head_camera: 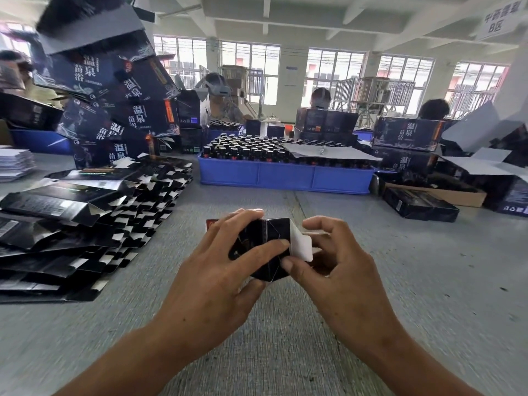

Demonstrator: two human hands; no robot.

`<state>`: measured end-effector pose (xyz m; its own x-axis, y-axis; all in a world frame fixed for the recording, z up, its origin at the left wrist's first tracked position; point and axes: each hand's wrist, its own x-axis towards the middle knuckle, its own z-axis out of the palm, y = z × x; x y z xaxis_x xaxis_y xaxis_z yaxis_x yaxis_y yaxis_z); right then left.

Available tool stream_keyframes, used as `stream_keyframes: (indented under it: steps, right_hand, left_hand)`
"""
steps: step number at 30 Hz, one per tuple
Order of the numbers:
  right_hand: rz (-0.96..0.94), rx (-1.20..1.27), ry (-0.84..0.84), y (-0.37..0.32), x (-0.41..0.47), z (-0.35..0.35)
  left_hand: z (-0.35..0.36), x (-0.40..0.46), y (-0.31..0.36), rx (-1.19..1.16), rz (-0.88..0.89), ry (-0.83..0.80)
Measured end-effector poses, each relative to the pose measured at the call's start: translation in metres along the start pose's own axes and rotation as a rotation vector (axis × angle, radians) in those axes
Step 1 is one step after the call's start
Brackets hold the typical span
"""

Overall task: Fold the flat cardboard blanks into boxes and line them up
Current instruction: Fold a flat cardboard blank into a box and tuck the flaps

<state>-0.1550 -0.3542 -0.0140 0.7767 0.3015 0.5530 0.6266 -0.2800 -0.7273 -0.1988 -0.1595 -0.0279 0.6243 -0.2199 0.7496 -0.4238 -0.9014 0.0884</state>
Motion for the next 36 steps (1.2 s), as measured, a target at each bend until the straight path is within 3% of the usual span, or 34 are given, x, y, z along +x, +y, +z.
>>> stream_keyframes:
  steps: [11, 19, 36]
  right_hand:
    - [-0.033, 0.036, -0.053, -0.010, -0.002, -0.003]
    - [0.066, 0.095, -0.050, -0.005, 0.002, -0.003]
    - [0.068, 0.041, 0.037, -0.009, 0.001, -0.003]
  left_hand:
    - [-0.004, 0.001, 0.009, -0.078, -0.145, 0.061]
    - [-0.001, 0.000, 0.012, -0.079, -0.128, 0.026]
    - [-0.001, 0.003, 0.018, -0.088, -0.091, 0.019]
